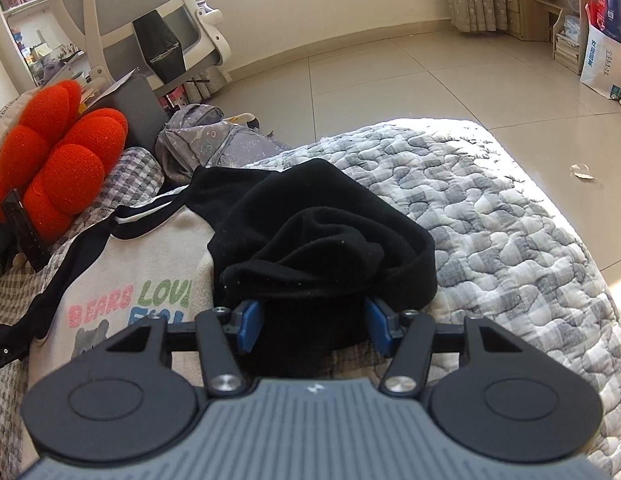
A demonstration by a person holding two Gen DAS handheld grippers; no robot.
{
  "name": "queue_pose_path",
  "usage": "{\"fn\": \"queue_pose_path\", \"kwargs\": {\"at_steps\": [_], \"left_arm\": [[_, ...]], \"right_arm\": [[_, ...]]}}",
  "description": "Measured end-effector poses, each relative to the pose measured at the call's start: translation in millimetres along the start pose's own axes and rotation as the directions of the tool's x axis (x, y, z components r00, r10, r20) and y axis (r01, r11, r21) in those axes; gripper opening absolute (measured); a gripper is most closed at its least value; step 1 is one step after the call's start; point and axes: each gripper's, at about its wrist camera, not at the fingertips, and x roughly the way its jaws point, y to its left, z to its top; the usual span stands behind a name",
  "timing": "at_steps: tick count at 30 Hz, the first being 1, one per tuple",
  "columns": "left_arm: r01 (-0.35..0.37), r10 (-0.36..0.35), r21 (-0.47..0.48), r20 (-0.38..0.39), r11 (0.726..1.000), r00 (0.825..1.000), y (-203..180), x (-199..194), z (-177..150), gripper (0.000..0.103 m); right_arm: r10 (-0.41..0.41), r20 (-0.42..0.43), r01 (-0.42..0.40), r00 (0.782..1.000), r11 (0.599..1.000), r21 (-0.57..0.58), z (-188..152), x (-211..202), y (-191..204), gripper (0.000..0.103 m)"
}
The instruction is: Fold clothes
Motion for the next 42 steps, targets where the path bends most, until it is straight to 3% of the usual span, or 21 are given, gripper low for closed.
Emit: {"fn": "queue_pose_path", "kwargs": {"at_steps": [1,2,4,6,7,12,22,28,31,36,38,39,40,42], "left_arm": [[-0.013,0.013,-0.003,0.012,1.000,1.000,0.7,2.0,1.6,0.044],[-0.021,0.021,-0.009,0.022,1.000,1.000,1.5,3.6,3.1,0.040],[-0.045,0.046,-0.018,0.038,0.999,0.998,2.7,6.2,5.6,0.026],[-0.054,0.056,-0.036,0.053,0.998,0.997,4.8,7.5,8.0,0.005],[-0.058,0.061,-0.047,0.063,0.997,0.996,5.9,7.5,9.3,0.001],[-0.148,0.150,-0.029,0.136,0.989,0.979,9.8,-0.7,19.1,0.000],[-0.180,0.184,-0.039,0.125,0.983,0.975,27.7,-7.8,20.6,0.000],[-0.214,0.220,-0.064,0.099,0.975,0.970,34.2,-5.0,24.1,0.000],[-0.189,0.194,-0.086,0.057,0.978,0.979,37.6,-3.7,24.0,0.001],[-0.138,0.141,-0.107,0.017,0.985,0.990,37.9,-9.9,20.9,0.009],[-0.120,0.122,-0.133,0.012,0.984,0.992,38.6,-15.1,20.4,0.013],[-0.112,0.115,-0.148,0.013,0.983,0.993,39.3,-18.1,20.5,0.019],[-0.105,0.109,-0.160,0.014,0.982,0.994,39.8,-21.0,20.7,0.022],[-0.103,0.107,-0.162,0.016,0.981,0.994,39.9,-25.6,21.4,0.028]], "right_arm": [[-0.013,0.013,0.013,1.000,1.000,0.000,1.2,0.9,0.1,0.039],[-0.025,0.026,0.025,0.999,1.000,0.000,2.5,1.9,0.0,0.035],[-0.042,0.046,0.042,0.998,0.999,0.004,4.1,3.9,-1.0,0.018],[-0.061,0.060,0.061,0.996,0.998,-0.004,5.1,3.8,-1.6,0.011],[-0.067,0.067,0.068,0.995,0.998,-0.010,5.7,2.8,-1.4,0.008],[-0.124,0.136,0.136,0.983,0.987,-0.083,13.3,-6.2,3.1,0.005],[-0.270,0.266,0.301,0.925,0.950,-0.083,44.7,-17.3,-16.7,0.004],[-0.353,0.280,0.388,0.893,0.918,-0.079,55.4,-12.0,-31.1,0.004],[-0.347,0.269,0.380,0.898,0.922,-0.078,54.3,-13.0,-35.3,0.006],[-0.288,0.217,0.308,0.933,0.949,-0.063,47.9,-19.1,-34.1,0.015],[-0.260,0.196,0.276,0.946,0.959,-0.060,45.4,-20.6,-31.0,0.024],[-0.247,0.191,0.262,0.950,0.963,-0.059,44.4,-21.9,-29.2,0.041],[-0.235,0.189,0.250,0.953,0.966,-0.061,43.3,-23.4,-27.4,0.051],[-0.213,0.191,0.231,0.958,0.970,-0.074,40.8,-25.8,-23.6,0.051]]}}
